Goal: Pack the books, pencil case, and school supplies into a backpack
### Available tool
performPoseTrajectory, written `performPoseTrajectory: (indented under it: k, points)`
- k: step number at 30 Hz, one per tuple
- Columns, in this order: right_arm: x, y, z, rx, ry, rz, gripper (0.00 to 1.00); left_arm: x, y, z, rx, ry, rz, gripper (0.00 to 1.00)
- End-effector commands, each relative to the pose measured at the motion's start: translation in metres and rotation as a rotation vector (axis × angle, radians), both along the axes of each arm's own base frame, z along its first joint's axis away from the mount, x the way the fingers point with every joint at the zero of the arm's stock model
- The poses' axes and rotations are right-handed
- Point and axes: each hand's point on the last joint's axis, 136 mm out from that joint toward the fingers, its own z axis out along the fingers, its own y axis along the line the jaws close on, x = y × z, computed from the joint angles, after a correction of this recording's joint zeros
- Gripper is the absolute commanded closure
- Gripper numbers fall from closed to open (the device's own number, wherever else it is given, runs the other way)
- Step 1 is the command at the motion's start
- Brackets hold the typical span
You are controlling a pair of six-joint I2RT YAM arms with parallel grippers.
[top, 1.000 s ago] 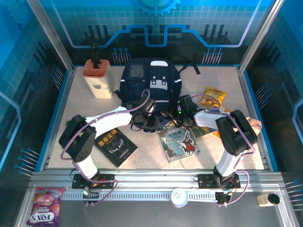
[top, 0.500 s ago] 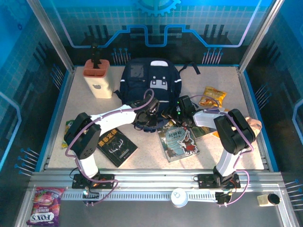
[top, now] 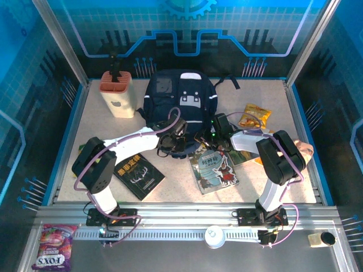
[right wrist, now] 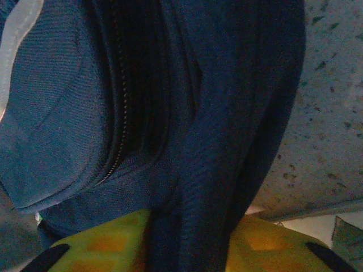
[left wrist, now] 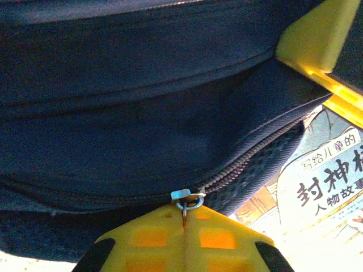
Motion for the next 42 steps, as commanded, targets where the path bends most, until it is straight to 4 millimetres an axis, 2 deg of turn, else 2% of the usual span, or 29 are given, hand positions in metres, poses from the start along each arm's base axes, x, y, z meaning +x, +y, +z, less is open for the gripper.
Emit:
performPoseTrajectory:
  k: [1,9,13,16,18,19,21,23,26,29,35,39,42]
  points:
    - [0.009,-0.008,0.002,-0.052,-0.024,-0.016,0.71,-0.007,0.013,0.008,-0.010,0.009,0.004,1.00]
    - [0.030,-0.038,0.033,-0.135,-0.128,-0.042,0.79,-0.007,0.075,0.004,0.011,0.023,0.130,1.00]
    - [0.043,-0.056,0.051,-0.193,-0.188,-0.056,0.79,-0.004,0.085,0.000,-0.018,0.025,0.150,1.00]
    - [0.051,-0.069,0.059,-0.229,-0.224,-0.069,0.79,0.003,0.070,0.004,-0.083,0.012,0.104,1.00]
    - [0.054,-0.075,0.061,-0.233,-0.230,-0.070,0.76,0.007,0.056,0.009,-0.138,0.011,0.070,1.00]
    - [0.053,-0.075,0.062,-0.225,-0.231,-0.066,0.72,0.009,0.049,0.012,-0.161,0.008,0.054,1.00]
    - [0.048,-0.077,0.062,-0.217,-0.225,-0.069,0.56,0.013,0.036,0.019,-0.198,0.002,0.019,1.00]
    - [0.037,-0.080,0.062,-0.212,-0.197,-0.081,0.42,0.014,0.023,0.025,-0.216,-0.006,-0.020,1.00]
    - [0.014,-0.082,0.063,-0.204,-0.128,-0.109,0.27,0.013,0.011,0.029,-0.213,-0.013,-0.064,1.00]
    - [-0.007,-0.062,0.067,-0.157,-0.102,-0.097,0.19,0.013,0.005,0.027,-0.212,-0.006,-0.075,1.00]
    - [-0.035,-0.021,0.060,-0.095,-0.023,-0.110,0.11,0.013,0.000,0.027,-0.213,-0.005,-0.082,1.00]
    - [-0.038,-0.014,0.053,-0.119,0.025,-0.160,0.09,0.010,-0.003,0.023,-0.215,0.001,-0.091,1.00]
    - [-0.041,-0.016,0.044,-0.144,0.071,-0.199,0.08,0.008,-0.003,0.020,-0.208,0.007,-0.090,1.00]
